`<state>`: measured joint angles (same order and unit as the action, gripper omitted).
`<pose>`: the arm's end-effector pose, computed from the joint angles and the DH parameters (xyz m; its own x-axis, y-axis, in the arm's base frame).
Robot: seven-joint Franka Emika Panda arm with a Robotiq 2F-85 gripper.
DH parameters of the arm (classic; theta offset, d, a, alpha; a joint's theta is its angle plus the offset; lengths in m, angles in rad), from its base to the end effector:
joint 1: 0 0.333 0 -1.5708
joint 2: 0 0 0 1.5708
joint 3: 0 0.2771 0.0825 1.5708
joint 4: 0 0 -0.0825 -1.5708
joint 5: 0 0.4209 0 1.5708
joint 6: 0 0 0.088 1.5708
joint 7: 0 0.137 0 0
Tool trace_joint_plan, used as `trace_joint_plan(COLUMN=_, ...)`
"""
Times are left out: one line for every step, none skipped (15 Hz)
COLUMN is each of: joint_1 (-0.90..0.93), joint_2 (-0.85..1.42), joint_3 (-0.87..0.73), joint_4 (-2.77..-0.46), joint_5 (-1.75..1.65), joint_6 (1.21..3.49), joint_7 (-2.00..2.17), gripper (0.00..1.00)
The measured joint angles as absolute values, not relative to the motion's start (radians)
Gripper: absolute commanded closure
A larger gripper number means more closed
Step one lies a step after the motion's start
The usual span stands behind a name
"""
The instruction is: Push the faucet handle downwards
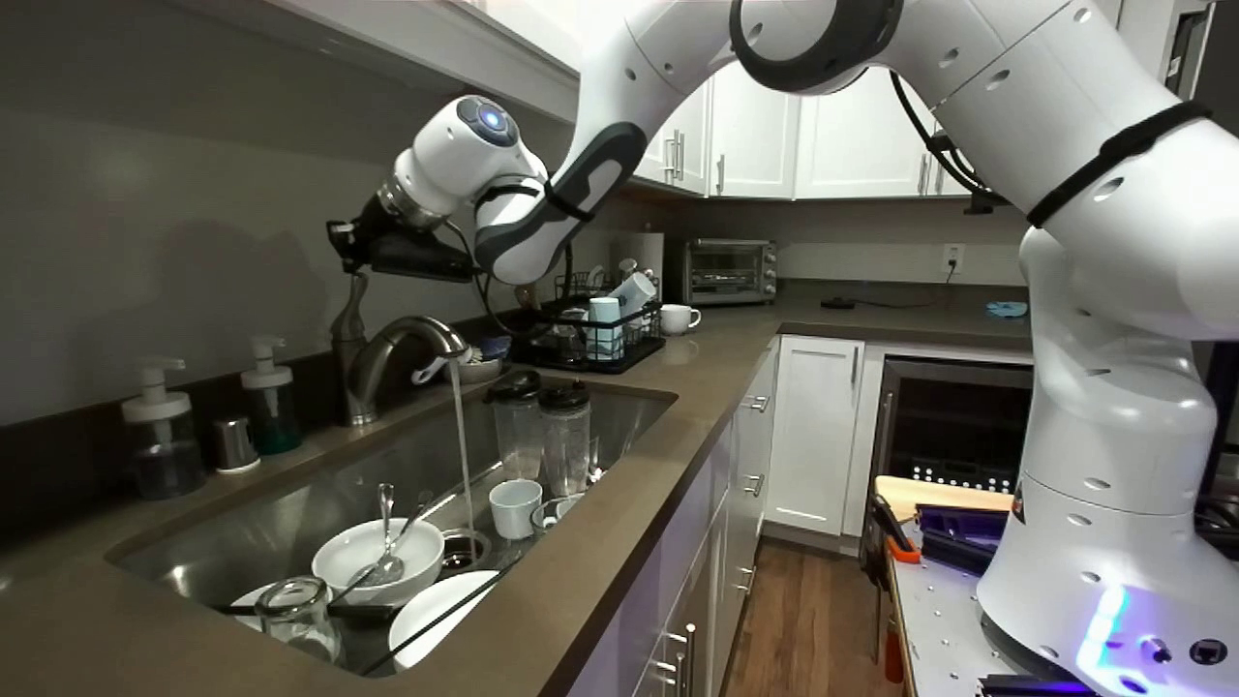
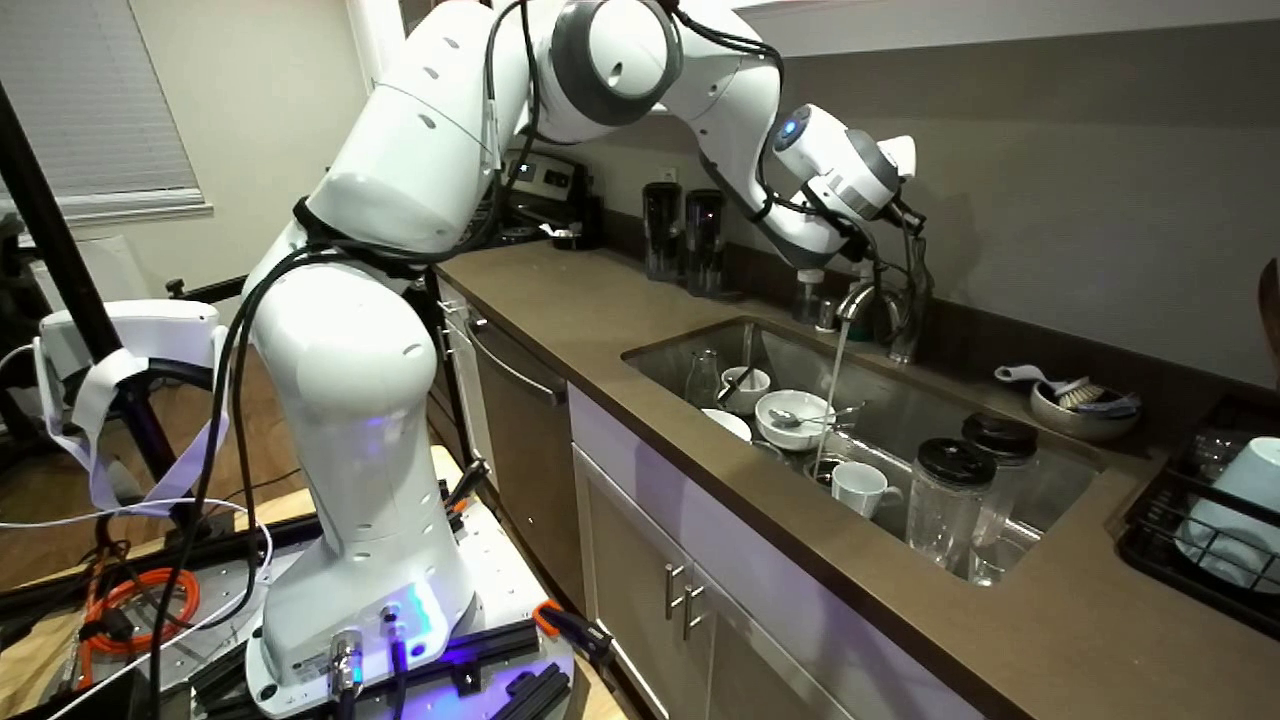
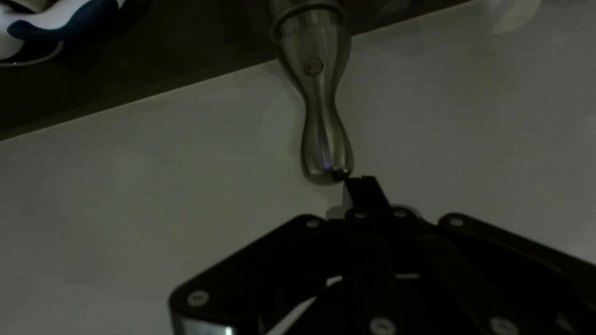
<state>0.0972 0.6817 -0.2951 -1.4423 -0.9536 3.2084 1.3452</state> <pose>0.7845 -0.0263 0.3264 0.4208 -0.2873 0.8604 -0.2661 -0.9459 -0.1857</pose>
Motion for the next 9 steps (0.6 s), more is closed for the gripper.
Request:
trace_joint_plan(joint_1=0.097, joint_2=0.681, joint_3=-0.294, joint_4=-1.442, joint_5=-0.954, joint_6=3.208, joint_7=1.338, gripper=0.96)
trace_joint_plan(joint_1=0.097, joint_2=0.681, joint_3=-0.294, joint_4=-1.442, joint_5=-0.954, joint_6=3.208, joint_7=1.333, gripper=0.96)
trace_joint_plan(joint_1=0.097, joint_2=0.681, joint_3=-0.294, joint_4=-1.442, joint_5=-0.954, joint_6=3.208, joint_7=1.33, gripper=0.96)
trace_joint_plan(joint_1=0.097, joint_2=0.681, joint_3=-0.294, joint_4=-1.442, joint_5=-0.954, joint_6=3.208, joint_7=1.327, gripper=0.96)
trace_joint_plan(joint_1=0.097, joint_2=0.681, joint_3=-0.294, joint_4=-1.442, joint_5=-0.954, joint_6=3.208, joint_7=1.325, gripper=0.96)
trace_joint_plan(joint_1=0.097, joint_2=0.681, joint_3=-0.294, joint_4=-1.442, joint_5=-0.954, joint_6=3.208, joint_7=1.324, gripper=0.96)
trace_joint_plan(joint_1=0.097, joint_2=0.681, joint_3=-0.293, joint_4=-1.443, joint_5=-0.954, joint_6=3.208, joint_7=1.318, gripper=0.96)
trace_joint_plan(joint_1=0.095, joint_2=0.68, joint_3=-0.289, joint_4=-1.444, joint_5=-0.955, joint_6=3.205, joint_7=1.306, gripper=0.96)
trace_joint_plan(joint_1=0.09, joint_2=0.675, joint_3=-0.279, joint_4=-1.448, joint_5=-0.954, joint_6=3.196, joint_7=1.29, gripper=0.96)
